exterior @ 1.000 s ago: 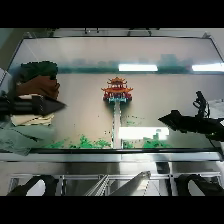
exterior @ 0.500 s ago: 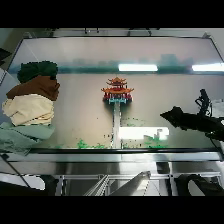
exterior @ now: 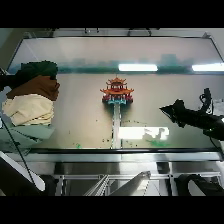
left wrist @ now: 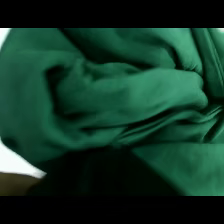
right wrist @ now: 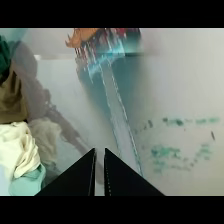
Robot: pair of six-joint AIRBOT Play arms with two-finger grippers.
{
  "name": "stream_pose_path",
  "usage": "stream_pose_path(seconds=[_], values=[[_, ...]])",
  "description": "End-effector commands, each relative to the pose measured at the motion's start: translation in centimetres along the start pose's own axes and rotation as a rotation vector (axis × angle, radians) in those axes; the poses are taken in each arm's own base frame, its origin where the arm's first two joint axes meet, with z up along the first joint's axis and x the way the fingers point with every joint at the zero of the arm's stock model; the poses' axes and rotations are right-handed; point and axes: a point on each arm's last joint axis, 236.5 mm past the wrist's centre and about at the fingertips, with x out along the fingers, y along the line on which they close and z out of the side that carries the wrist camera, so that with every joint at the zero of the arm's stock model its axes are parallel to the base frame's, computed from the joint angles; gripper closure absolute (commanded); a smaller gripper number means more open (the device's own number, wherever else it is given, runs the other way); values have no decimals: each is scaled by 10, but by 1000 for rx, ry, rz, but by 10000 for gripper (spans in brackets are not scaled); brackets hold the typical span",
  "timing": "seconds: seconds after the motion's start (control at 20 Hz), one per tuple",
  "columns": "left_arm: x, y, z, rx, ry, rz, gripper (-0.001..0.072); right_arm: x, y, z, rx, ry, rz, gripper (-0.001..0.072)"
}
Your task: Fold the shirts.
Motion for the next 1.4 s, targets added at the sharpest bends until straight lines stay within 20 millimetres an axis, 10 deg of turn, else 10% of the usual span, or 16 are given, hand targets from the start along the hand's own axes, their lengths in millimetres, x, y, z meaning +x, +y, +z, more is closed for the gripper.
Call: stream_pose_path(seconds=[0.0,0.2,0.35,0.6,0.75,1.15,1.25,1.35], values=[[5,-47,14,19,-50,-111,687,2,0,-1,-16,9,5,627],[-68,-147,74,130,-232,-297,685,7,-7,-7,-26,47,-7,627],[-110,-205,68,230,-203,-375,683,11,-12,-15,-61,90,-9,628],[-225,-405,-36,346,53,-1021,683,11,-12,-19,-100,111,-4,628],[-277,-476,-119,453,257,-1222,682,10,-9,-19,-199,117,10,628],[-216,-476,-306,610,802,-922,668,3,0,-53,-318,256,73,568],[-207,-460,-323,635,863,-859,89,2,2,-54,-323,263,78,171],[-193,-440,-312,656,845,-767,4,3,4,-48,-328,245,76,164]])
